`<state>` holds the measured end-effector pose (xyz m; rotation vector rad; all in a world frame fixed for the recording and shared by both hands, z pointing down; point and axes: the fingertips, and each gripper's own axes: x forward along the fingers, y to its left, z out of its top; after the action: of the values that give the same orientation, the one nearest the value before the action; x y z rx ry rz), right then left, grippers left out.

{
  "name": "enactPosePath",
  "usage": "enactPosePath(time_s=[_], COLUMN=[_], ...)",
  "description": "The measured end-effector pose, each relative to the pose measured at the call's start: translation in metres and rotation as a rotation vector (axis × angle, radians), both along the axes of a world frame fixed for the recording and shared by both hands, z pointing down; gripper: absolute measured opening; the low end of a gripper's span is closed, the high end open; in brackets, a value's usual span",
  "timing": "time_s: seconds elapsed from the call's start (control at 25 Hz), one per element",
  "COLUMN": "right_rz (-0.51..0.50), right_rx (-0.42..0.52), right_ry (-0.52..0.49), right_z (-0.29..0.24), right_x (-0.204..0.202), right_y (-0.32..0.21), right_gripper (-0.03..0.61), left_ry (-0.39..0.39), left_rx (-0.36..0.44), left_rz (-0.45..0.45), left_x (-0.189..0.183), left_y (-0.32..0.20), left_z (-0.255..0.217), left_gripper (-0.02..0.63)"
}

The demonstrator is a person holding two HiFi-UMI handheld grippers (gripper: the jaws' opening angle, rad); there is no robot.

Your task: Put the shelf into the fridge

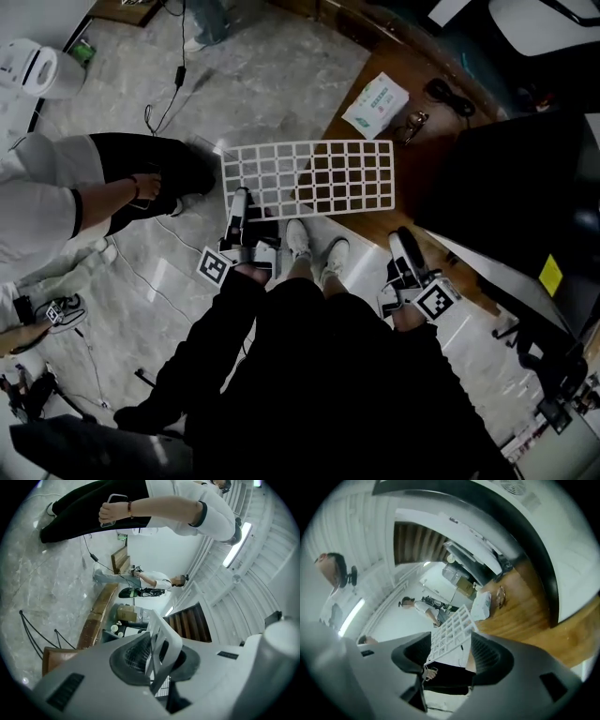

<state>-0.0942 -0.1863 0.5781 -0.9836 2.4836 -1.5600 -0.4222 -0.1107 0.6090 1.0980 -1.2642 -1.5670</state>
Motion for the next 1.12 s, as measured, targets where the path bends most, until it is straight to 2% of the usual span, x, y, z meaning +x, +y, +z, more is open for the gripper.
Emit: enactPosePath(time_s=[0.16,0.28,0.4,0.44,0.48,0.56,0.6,0.72,1.12], right_rz=[0.089,0.155,0.214,0.234,0.254,0.292,0.313,0.375,0.459], right_rx=[-0.084,-0.117,-0.129,-0.12,-0.107,-0.088,-0.09,-0.104,-0.107], right_ry=[-0.224,-0.356,-0.447,-0.468,-0.483,-0.504,-0.519,-0.563,-0.567], right_z=[-0.001,-0.012,-0.023,-0.028,-0.033,-0.041,-0.044,-0.055,-0.075], right_x=[-0.014,-0.024,-0.03,-0.032,-0.032,-0.031,-0.03,-0.024,0.014], right_y=[-0.019,-0.039,-0.054,-0.057,-0.059,-0.06,-0.058,-0.05,-0.013], right_gripper=[0.325,0.333,0.331,0.303,0.24,0.062,0.043,0.035,0.032], left_ry=[0.007,0.019,0.025,0.023,0.02,0.013,0.011,-0.001,-0.036], left_rx=[0.028,0.049,0.066,0.069,0.07,0.067,0.065,0.051,0.02], left_rz=[0.006,0.025,0.045,0.055,0.064,0.085,0.095,0.13,0.223], left_x=[-0.003,0.004,0.01,0.011,0.011,0.011,0.011,0.012,0.038], left_y=[-0.001,-0.005,-0.007,-0.007,-0.008,-0.009,-0.01,-0.012,-0.012], left_z=[-0.044,-0.073,-0.094,-0.099,-0.102,-0.106,-0.107,-0.108,-0.122], left_gripper=[0.04,0.04,0.04,0.04,0.04,0.041,0.041,0.04,0.035])
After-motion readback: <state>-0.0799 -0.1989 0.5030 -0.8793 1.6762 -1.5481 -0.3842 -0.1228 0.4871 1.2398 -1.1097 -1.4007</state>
